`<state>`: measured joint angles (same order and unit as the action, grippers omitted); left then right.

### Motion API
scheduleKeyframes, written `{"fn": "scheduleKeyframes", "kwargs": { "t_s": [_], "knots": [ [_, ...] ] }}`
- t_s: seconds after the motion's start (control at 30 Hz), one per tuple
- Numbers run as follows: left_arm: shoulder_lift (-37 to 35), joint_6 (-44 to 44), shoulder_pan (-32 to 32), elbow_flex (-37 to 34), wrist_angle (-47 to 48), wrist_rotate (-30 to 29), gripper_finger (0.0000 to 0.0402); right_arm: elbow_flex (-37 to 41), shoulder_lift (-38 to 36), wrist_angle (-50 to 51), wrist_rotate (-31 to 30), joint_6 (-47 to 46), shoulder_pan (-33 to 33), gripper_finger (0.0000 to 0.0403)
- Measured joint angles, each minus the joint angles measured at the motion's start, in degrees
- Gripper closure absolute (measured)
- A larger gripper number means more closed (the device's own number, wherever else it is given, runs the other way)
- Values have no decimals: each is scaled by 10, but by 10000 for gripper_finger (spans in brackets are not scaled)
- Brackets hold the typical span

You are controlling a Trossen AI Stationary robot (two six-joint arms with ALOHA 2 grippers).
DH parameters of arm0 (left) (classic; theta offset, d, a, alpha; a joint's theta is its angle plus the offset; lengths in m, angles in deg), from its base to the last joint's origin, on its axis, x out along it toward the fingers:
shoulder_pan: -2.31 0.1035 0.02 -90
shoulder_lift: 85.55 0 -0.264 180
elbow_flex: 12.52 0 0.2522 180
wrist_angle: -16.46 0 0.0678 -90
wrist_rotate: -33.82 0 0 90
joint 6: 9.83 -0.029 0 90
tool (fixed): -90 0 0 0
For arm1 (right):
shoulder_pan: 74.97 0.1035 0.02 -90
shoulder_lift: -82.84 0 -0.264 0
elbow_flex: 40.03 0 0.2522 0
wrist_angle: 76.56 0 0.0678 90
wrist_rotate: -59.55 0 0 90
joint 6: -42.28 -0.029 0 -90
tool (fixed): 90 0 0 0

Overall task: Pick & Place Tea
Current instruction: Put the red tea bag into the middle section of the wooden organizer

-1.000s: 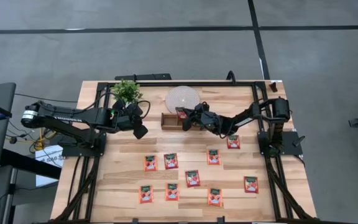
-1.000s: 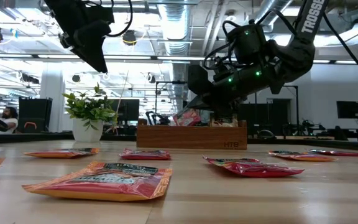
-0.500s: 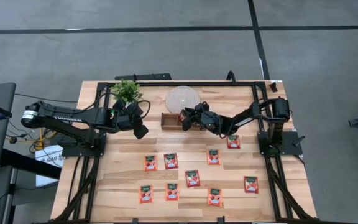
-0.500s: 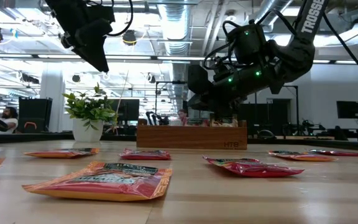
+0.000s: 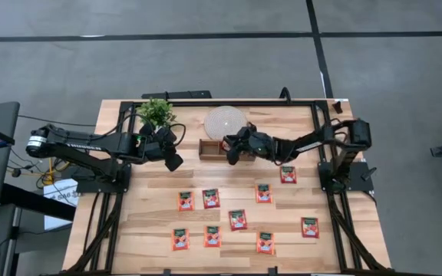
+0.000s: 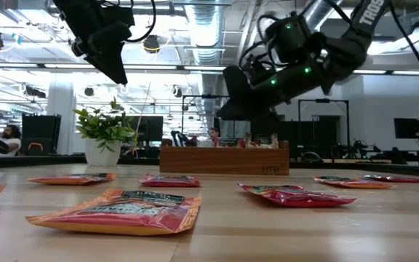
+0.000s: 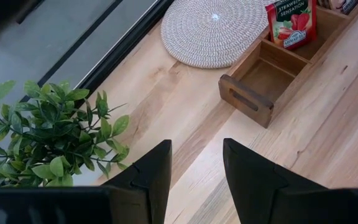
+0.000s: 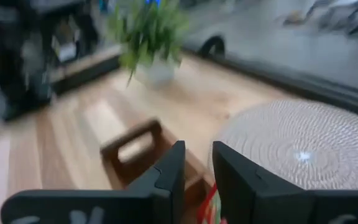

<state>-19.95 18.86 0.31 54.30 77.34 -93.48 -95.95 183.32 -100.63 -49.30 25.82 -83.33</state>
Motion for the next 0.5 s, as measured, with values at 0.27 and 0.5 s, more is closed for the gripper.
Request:
{"fn": "scheduleKeyframes", "kwargs": {
  "t_s": [0.27, 0.5],
  "knots": [
    [0, 0, 0, 0, -6, 0, 264, -177, -30, 382, 153, 119, -58, 374],
    [0, 3, 0, 0, -10, 0, 264, -292, -9, 589, 238, 195, -108, 397]
  ]
}}
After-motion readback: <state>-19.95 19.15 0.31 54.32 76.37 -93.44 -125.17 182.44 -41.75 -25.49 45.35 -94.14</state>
